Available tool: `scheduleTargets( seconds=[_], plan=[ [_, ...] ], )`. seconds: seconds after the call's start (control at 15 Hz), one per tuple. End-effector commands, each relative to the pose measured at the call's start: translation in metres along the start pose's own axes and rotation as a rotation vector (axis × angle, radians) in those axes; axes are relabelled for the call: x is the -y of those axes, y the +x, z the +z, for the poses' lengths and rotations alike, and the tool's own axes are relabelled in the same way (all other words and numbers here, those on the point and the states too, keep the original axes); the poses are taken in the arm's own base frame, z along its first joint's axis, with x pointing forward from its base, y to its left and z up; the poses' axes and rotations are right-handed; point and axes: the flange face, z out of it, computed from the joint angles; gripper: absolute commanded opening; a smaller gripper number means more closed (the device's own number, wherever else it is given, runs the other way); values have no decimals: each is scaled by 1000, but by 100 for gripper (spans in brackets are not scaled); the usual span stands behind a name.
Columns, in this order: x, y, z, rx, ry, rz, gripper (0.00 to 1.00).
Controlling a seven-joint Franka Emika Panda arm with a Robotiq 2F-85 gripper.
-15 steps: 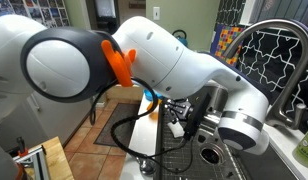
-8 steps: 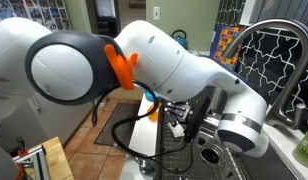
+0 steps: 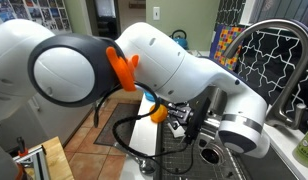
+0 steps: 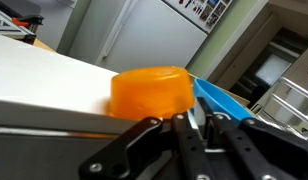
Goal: Put the blue bowl on the counter in front of the sink and spill the liquid in the orange bowl into the sink then set it down on the counter next to the blue bowl.
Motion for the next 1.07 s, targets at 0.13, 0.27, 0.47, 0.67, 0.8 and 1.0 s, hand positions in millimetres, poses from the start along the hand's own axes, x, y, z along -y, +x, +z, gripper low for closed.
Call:
scheduleTargets(
  seconds=[0.13,0.27,0.47,0.67,0.8,1.0],
  plan=[
    [0,4,1,-22,-46,24,26],
    [2,4,5,-22,-56,23,29],
    [6,4,9,-27,-72,22,29],
    [9,3,13,-26,-82,24,33],
    [10,2,16,-23,-97,26,38],
    [16,-4,16,-36,-118,19,48]
  ],
)
